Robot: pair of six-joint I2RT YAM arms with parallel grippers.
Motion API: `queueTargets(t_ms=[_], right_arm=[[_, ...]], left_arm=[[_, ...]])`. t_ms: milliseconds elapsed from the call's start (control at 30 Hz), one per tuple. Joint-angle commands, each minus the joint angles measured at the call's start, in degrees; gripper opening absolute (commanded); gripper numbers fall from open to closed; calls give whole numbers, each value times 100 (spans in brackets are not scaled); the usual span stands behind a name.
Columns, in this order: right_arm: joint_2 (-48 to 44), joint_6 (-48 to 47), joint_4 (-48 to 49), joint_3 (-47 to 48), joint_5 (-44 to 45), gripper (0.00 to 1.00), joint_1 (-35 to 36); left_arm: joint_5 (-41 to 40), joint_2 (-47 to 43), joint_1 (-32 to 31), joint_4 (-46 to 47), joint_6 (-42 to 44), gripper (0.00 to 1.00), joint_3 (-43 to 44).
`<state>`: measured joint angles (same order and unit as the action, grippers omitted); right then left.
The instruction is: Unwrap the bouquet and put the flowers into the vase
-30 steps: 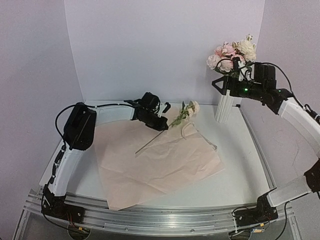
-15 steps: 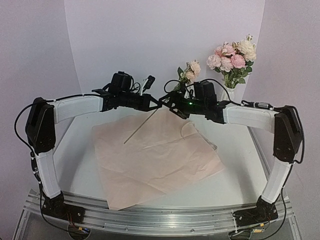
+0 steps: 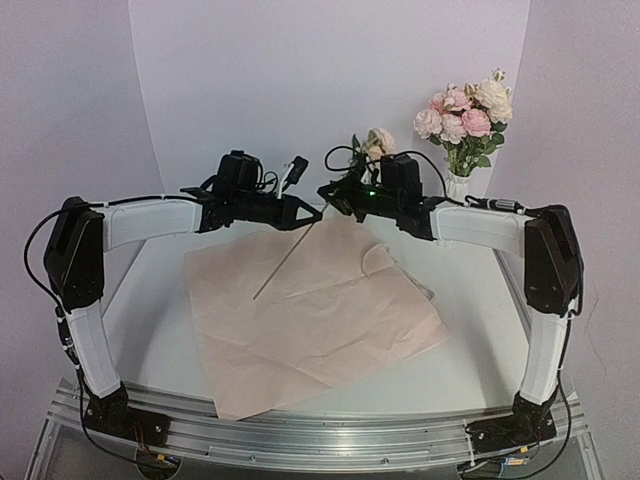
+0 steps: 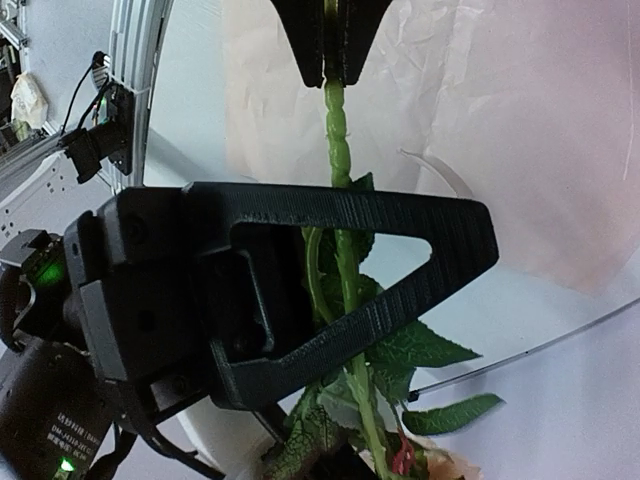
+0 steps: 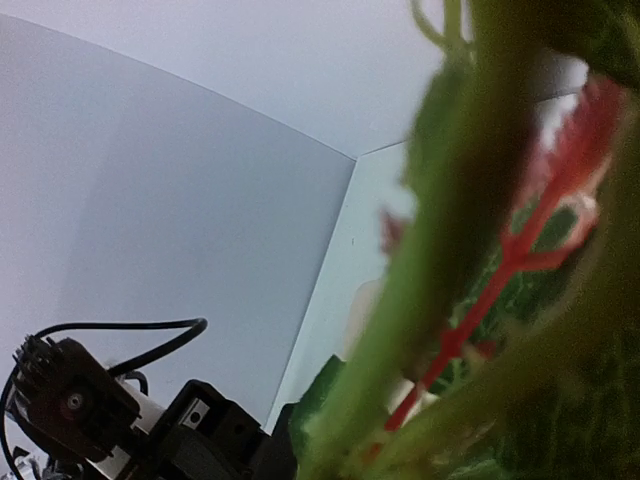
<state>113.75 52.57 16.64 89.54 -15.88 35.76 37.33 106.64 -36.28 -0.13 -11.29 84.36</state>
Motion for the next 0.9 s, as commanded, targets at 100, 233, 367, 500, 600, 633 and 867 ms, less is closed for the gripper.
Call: queueTargets(t_ms=[100, 233, 367, 500, 600, 633, 867], right_arm=[[-58, -223, 264, 241, 48, 0, -7], [-368, -864, -52, 299, 7, 0, -2], [-1060, -2666, -924, 383, -19, 0, 3], [-2129, -5012, -2407, 536, 891, 0, -10], [-2695, -5964, -3083, 829, 1452, 0, -303], [-2822, -6102, -3117, 889, 1459, 0, -465], [-2956, -7170, -3113, 1815, 1495, 0, -1704]], left_arm=[[283, -521, -111, 453, 354, 0, -194], [440, -569, -9, 468, 270, 50, -261], [392, -842, 69, 618, 611, 100, -492], [299, -1148, 134, 766, 861, 100, -716], [267, -1279, 152, 788, 974, 100, -859], [258, -1312, 156, 805, 999, 100, -924], [215, -1350, 153, 895, 1097, 100, -1067]])
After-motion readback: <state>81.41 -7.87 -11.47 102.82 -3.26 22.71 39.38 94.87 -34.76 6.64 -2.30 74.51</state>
